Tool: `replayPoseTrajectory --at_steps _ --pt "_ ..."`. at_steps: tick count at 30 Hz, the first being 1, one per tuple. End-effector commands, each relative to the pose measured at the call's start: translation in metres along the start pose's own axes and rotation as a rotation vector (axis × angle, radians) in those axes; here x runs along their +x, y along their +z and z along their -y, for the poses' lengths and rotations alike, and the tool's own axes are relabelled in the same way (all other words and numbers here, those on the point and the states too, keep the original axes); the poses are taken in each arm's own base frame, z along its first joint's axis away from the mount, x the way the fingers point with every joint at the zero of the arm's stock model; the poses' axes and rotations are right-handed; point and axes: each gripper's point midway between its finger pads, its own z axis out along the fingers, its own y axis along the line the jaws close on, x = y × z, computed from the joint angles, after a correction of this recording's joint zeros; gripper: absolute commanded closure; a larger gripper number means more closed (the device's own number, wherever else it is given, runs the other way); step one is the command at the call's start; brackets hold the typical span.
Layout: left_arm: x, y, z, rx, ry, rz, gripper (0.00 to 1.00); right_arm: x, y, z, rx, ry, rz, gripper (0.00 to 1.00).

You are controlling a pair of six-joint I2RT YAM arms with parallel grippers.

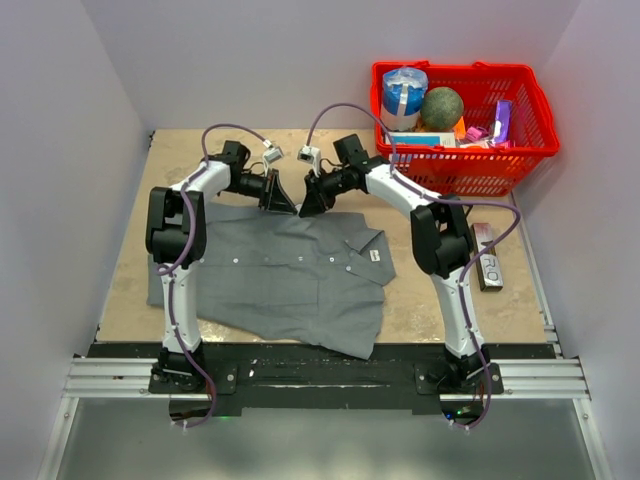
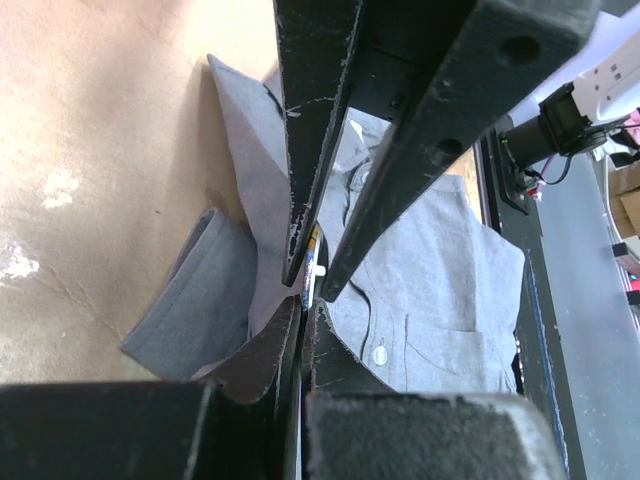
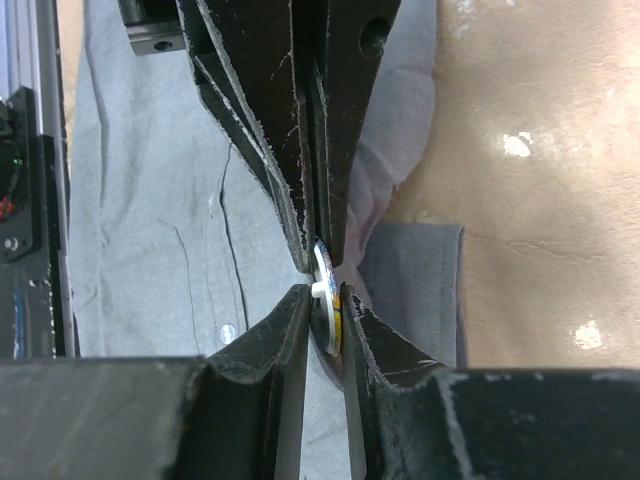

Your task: Remove the brooch from the garment

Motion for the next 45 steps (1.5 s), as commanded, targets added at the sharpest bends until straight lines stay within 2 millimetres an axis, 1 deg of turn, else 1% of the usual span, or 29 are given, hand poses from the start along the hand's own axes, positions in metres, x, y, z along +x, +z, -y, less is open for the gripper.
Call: replayPoseTrajectory --at_steps 1,3,8,10,12,14,20,21,24,26,27,28,29,30,31,32,33,34,35,36,37,38,39,40,41,43,45 --pt "-0.028 -0.007 0.004 0.015 0.072 0.046 1.0 -0.017 -0.003 -0.005 -0.029 -0.009 0.046 0.78" --pt "-0.029 -0.007 0.004 0.014 0.074 0.046 1.0 -0.017 -0.003 -0.004 -0.028 -0.008 0.048 0.77" --pt "-0.03 -0.007 0.005 0.014 0.08 0.048 1.0 -0.015 -0.002 -0.006 -0.041 0.011 0.049 0.83" --pt "-0.032 -0.007 0.007 0.018 0.086 0.051 1.0 -0.013 -0.001 -0.005 -0.038 0.028 0.049 0.89" --pt "-0.035 -0.007 0.011 0.025 0.092 0.055 1.0 -0.012 -0.001 -0.001 -0.012 0.048 0.051 0.96" --pt "-0.037 -0.008 0.014 0.027 0.106 0.057 1.0 -0.011 0.0 0.003 0.009 0.071 0.05 1.0" --pt "-0.039 -0.007 0.021 0.027 0.136 0.057 1.0 -0.011 0.006 0.005 -0.001 0.134 0.071 1.0" --pt "-0.039 -0.007 0.021 0.026 0.14 0.058 1.0 -0.011 0.007 0.002 -0.013 0.169 0.075 1.0" --pt "-0.04 -0.007 0.024 0.023 0.148 0.06 1.0 -0.007 0.009 0.003 -0.007 0.217 0.073 1.0" --pt "-0.042 -0.009 0.026 0.018 0.158 0.06 1.0 -0.001 0.008 0.015 0.074 0.26 0.063 1.0" --pt "-0.044 -0.009 0.025 0.012 0.173 0.061 1.0 -0.002 0.007 0.017 0.107 0.269 0.061 0.89" --pt "-0.044 -0.01 0.028 0.006 0.171 0.062 1.0 -0.001 0.005 0.03 0.18 0.277 0.061 0.79" --pt "-0.045 -0.01 0.028 0.001 0.173 0.062 1.0 0.002 0.003 0.034 0.218 0.296 0.046 0.57" --pt "-0.048 -0.01 0.026 -0.006 0.197 0.069 1.0 0.003 0.002 0.04 0.262 0.297 0.04 0.5" --pt "-0.047 -0.01 0.028 -0.008 0.172 0.072 1.0 0.001 -0.001 0.046 0.296 0.274 0.039 0.46" --pt "-0.047 -0.01 0.026 -0.018 0.165 0.072 1.0 0.0 -0.001 0.045 0.292 0.26 0.037 0.38" --pt "-0.05 -0.01 0.024 -0.028 0.161 0.078 1.0 -0.006 -0.002 0.04 0.272 0.24 0.044 0.36" --pt "-0.049 -0.01 0.024 -0.033 0.154 0.078 1.0 -0.016 -0.009 0.038 0.246 0.192 0.062 0.35" --pt "-0.049 -0.01 0.022 -0.042 0.155 0.077 1.0 -0.025 -0.012 0.02 0.136 0.153 0.082 0.34" --pt "-0.05 -0.01 0.021 -0.045 0.156 0.077 1.0 -0.031 -0.019 0.013 0.1 0.114 0.096 0.34" --pt "-0.049 -0.01 0.021 -0.051 0.153 0.075 1.0 -0.042 -0.033 0.008 0.08 0.038 0.12 0.33" --pt "-0.049 -0.01 0.02 -0.054 0.153 0.074 1.0 -0.042 -0.04 0.001 0.048 0.022 0.116 0.32" --pt "-0.049 -0.011 0.02 -0.055 0.154 0.075 1.0 -0.043 -0.045 -0.003 0.033 0.0 0.116 0.32" --pt "-0.048 -0.011 0.02 -0.055 0.153 0.074 1.0 -0.049 -0.057 -0.003 0.033 -0.039 0.126 0.32" --pt "-0.047 -0.011 0.02 -0.057 0.153 0.072 1.0 -0.045 -0.061 -0.004 0.023 -0.021 0.115 0.32" --pt "-0.046 -0.011 0.02 -0.059 0.153 0.071 1.0 -0.048 -0.07 -0.007 -0.003 -0.02 0.129 0.32" --pt "-0.046 -0.011 0.019 -0.06 0.154 0.07 1.0 -0.049 -0.071 -0.011 -0.028 -0.019 0.135 0.32"
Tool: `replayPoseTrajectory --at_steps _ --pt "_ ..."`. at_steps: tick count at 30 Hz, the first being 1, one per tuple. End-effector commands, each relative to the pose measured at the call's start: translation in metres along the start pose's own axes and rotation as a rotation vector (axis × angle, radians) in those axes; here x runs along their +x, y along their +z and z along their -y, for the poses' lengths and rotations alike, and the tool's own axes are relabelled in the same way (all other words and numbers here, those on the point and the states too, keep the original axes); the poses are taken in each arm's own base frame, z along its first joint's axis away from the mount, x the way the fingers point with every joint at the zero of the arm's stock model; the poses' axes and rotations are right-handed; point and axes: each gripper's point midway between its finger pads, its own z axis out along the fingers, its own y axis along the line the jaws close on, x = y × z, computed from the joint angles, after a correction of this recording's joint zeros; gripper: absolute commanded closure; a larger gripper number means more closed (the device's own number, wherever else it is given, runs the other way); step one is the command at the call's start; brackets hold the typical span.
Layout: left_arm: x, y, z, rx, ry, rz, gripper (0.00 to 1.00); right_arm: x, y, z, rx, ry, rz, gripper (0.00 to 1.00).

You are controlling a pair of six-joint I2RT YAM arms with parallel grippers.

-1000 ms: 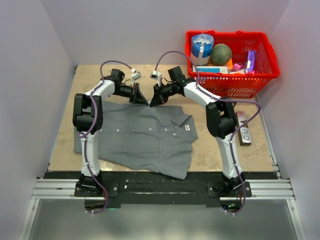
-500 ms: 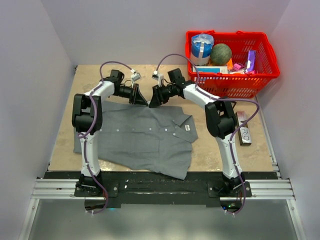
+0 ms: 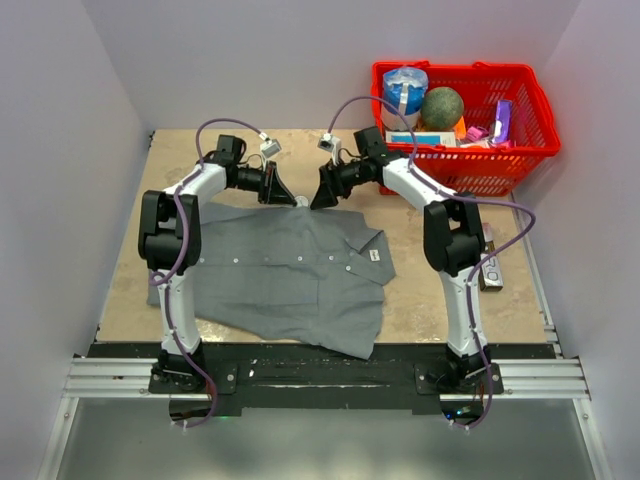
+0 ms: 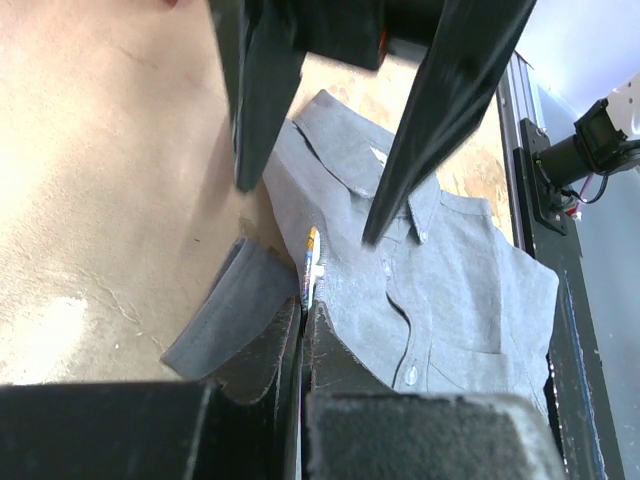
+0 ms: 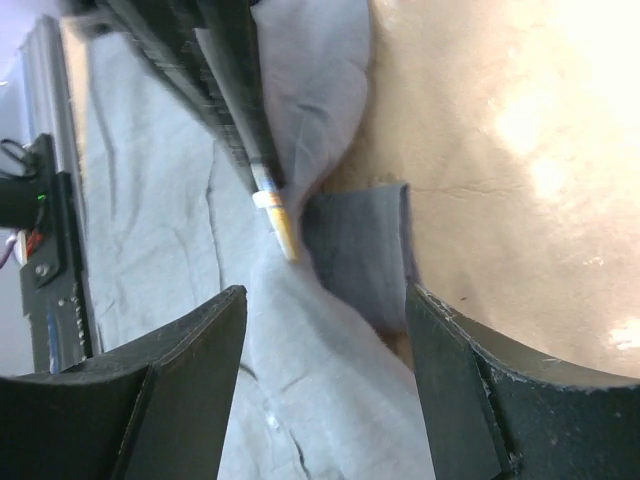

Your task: Remove the brooch from the garment

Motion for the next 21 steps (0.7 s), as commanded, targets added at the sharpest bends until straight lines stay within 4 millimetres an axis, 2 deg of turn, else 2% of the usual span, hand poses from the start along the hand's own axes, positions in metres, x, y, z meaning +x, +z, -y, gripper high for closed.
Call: replayPoseTrajectory --at_steps 1,9,12,16,21 --pt "-0.025 -0.006 0.017 0.011 0.072 0.032 1.0 -0.041 -0.035 -0.039 -0.103 -0.125 0.082 0.32" --pt "-0.029 -0.005 0.021 0.031 0.058 0.043 1.0 -0.055 -0.011 -0.043 -0.121 -0.124 0.12 0.37" --pt "-0.029 -0.005 0.022 0.034 0.057 0.043 1.0 -0.061 -0.007 -0.038 -0.104 -0.116 0.138 0.5" --pt "-0.029 -0.005 0.024 0.044 0.047 0.044 1.0 -0.06 -0.004 -0.033 -0.102 -0.119 0.134 0.55" --pt "-0.028 -0.004 0.023 0.049 0.036 0.043 1.0 -0.055 0.004 -0.038 -0.129 -0.119 0.119 0.65"
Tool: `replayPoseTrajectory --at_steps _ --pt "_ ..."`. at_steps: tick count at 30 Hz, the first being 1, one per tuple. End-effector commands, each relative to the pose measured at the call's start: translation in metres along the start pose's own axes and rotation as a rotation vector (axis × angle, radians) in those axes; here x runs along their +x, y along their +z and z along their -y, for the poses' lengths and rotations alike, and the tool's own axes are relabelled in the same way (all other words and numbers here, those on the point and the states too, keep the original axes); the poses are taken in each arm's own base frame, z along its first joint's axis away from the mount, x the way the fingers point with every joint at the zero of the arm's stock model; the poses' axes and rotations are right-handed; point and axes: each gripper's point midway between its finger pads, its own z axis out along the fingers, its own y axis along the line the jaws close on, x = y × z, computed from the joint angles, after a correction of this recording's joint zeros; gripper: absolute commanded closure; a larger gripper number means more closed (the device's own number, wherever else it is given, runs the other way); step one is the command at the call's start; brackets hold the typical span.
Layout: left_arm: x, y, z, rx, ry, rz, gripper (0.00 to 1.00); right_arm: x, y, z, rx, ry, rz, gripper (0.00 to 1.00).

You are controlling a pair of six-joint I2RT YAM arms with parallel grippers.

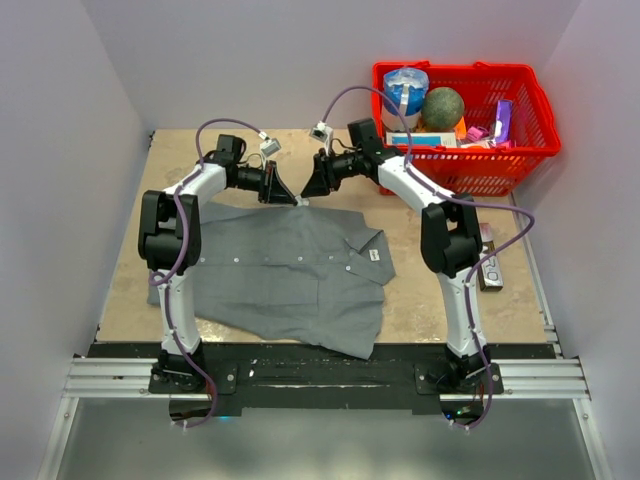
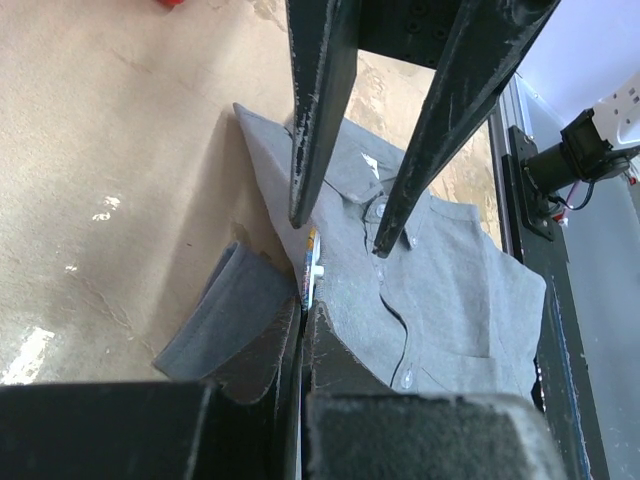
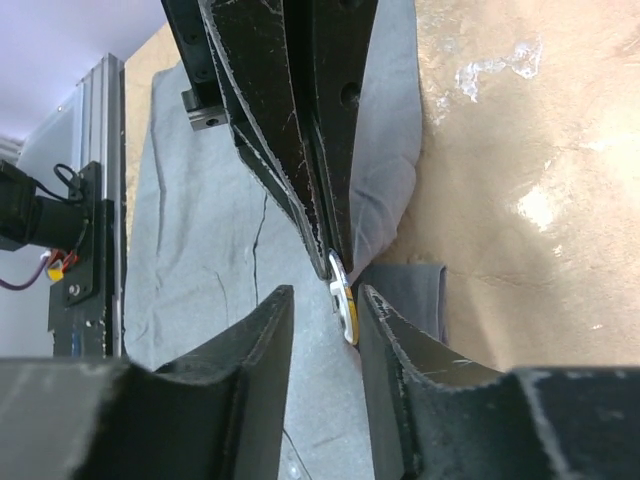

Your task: Remove the brooch from the garment

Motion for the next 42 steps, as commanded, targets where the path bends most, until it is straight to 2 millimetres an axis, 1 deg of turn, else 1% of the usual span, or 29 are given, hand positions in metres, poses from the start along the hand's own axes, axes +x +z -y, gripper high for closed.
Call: replayPoseTrajectory --at_steps 1,9,11,13,17,20,22,24,28,31,33,40,42 --pt "-0.025 -0.004 0.021 0.037 0.054 0.033 1.0 -0.008 0.006 -0.007 -0.04 -0.039 0.01 0.66" --pt "-0.028 -0.005 0.017 0.047 0.036 0.046 1.0 0.011 0.006 -0.005 -0.053 -0.048 -0.044 0.64" --pt "-0.03 -0.006 0.016 0.047 0.041 0.051 1.0 0.013 0.007 -0.004 -0.051 -0.049 -0.047 0.66" --pt "-0.03 -0.006 0.015 0.046 0.031 0.053 1.0 0.012 0.007 -0.001 -0.046 -0.045 -0.043 0.69" --pt "-0.031 -0.006 0.015 0.05 0.027 0.056 1.0 0.011 0.009 0.002 -0.044 -0.044 -0.039 0.72" --pt "-0.03 -0.006 0.014 0.049 0.022 0.056 1.0 0.01 0.012 0.003 -0.05 -0.027 -0.032 0.78" --pt "-0.03 -0.006 0.014 0.049 0.025 0.056 1.0 0.009 0.013 0.004 -0.054 -0.008 -0.024 0.78" --pt "-0.03 -0.006 0.014 0.047 0.026 0.056 1.0 0.009 0.014 0.003 -0.064 0.022 -0.018 0.76" --pt "-0.031 -0.007 0.013 0.043 0.029 0.057 1.0 0.008 0.015 0.001 -0.085 0.041 -0.008 0.75" --pt "-0.031 -0.008 0.012 0.039 0.028 0.058 1.0 0.008 0.014 0.0 -0.103 0.078 0.002 0.76" --pt "-0.03 -0.009 0.01 0.037 0.023 0.059 1.0 0.008 0.014 0.0 -0.109 0.082 0.001 0.78" --pt "-0.034 -0.012 0.004 0.024 0.028 0.07 1.0 0.009 0.01 -0.001 -0.111 0.085 -0.002 0.78" --pt "-0.035 -0.012 0.003 0.024 0.026 0.072 1.0 0.011 0.011 -0.001 -0.112 0.085 -0.005 0.8"
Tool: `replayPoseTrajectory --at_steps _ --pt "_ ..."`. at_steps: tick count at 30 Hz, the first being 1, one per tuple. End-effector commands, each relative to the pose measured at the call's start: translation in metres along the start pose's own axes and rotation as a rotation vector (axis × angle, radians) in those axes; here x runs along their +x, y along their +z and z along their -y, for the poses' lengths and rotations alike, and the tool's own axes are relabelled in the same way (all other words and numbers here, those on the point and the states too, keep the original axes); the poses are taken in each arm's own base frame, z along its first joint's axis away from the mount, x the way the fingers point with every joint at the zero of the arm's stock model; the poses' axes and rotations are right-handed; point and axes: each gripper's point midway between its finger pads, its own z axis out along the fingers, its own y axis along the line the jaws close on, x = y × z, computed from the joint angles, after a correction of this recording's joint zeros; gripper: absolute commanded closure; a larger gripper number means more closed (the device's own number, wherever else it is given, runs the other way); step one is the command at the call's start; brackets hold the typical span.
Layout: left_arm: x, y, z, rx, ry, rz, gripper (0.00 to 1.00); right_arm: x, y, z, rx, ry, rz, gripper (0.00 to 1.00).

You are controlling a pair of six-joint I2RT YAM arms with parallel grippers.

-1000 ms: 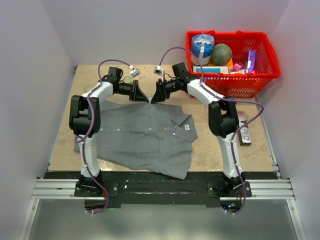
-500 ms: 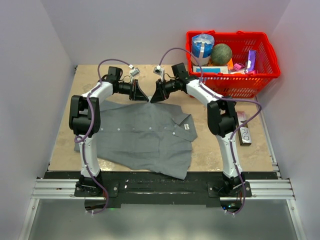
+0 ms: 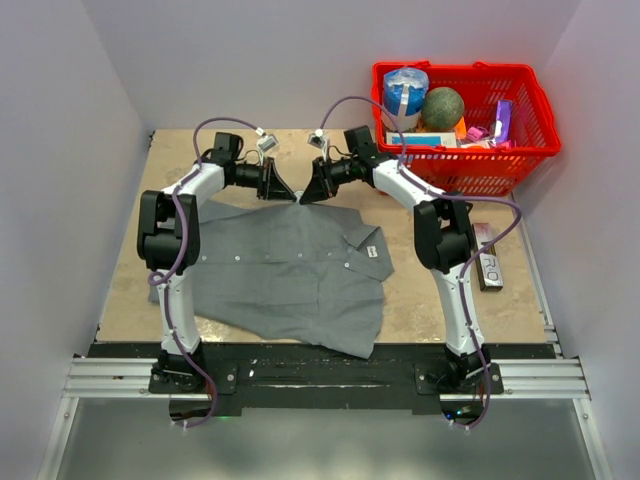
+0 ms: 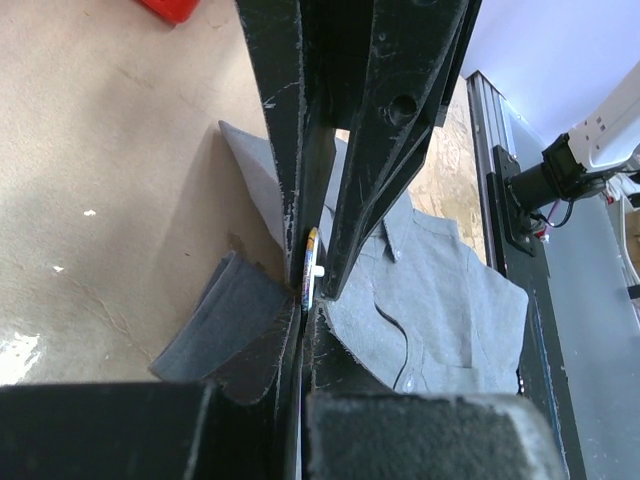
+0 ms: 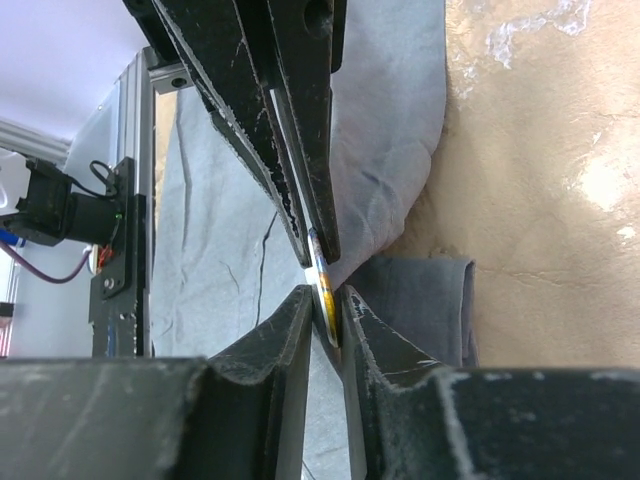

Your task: Remove the brooch from the garment

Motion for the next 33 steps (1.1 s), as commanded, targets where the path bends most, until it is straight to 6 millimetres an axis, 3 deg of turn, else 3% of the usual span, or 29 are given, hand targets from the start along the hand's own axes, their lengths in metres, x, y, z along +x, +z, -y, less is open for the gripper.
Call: replayPoseTrajectory --at_steps 1,13,24,33 --pt "-0.026 -0.007 0.004 0.017 0.067 0.041 1.0 -0.01 -0.004 -0.009 -0.039 -0.021 0.02 0.81" --pt "-0.024 -0.007 0.009 0.024 0.081 0.04 1.0 -0.006 -0.002 -0.009 -0.056 0.049 0.029 0.84" --pt "-0.026 -0.001 0.027 0.027 0.209 0.015 1.0 0.008 0.0 -0.01 -0.079 0.129 0.013 0.96" --pt "-0.025 0.007 0.038 0.054 0.245 -0.012 1.0 0.012 0.003 0.015 0.11 0.142 -0.014 1.0"
